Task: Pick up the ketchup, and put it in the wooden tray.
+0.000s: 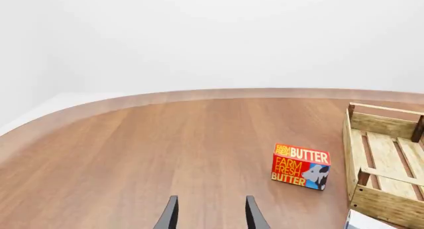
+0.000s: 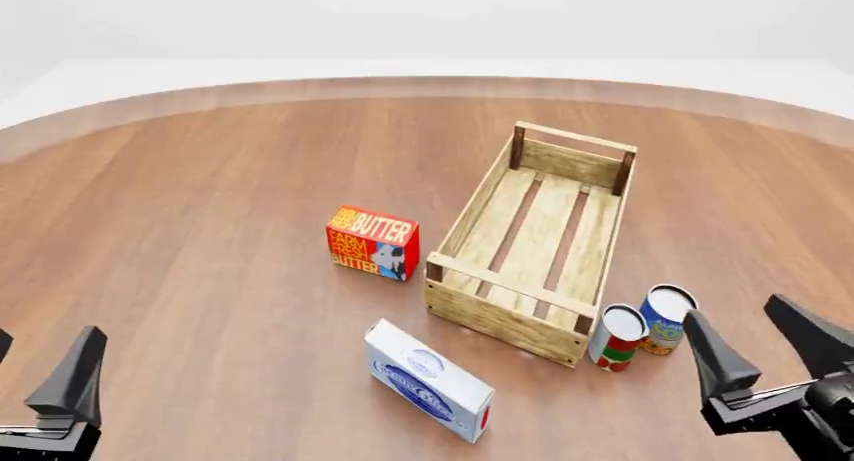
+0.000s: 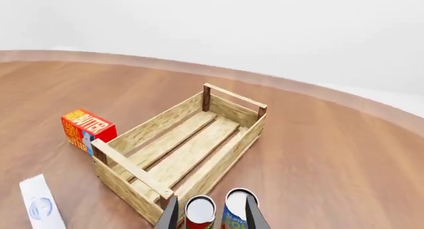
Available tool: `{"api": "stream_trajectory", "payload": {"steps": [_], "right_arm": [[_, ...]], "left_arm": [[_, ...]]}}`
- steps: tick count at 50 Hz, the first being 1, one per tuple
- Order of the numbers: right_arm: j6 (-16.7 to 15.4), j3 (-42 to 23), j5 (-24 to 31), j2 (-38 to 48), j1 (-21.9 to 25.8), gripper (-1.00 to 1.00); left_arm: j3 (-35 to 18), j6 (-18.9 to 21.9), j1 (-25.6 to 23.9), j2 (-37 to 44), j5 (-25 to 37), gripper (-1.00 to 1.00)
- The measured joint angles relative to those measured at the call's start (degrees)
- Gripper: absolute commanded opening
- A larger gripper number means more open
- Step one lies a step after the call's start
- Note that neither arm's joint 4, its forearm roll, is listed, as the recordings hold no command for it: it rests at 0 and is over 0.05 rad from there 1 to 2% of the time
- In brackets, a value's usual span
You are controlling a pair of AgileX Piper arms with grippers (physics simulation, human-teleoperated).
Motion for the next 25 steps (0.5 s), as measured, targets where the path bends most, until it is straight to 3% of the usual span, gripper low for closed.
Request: {"api": "stream_trajectory", "payload": {"steps": [25], "right_arm": [[-0.43, -10.25, -2.31, 19.43, 16.87, 1.00]], "left_arm": [[0.00, 0.00, 0.00, 0.00, 0.00, 1.00]]}}
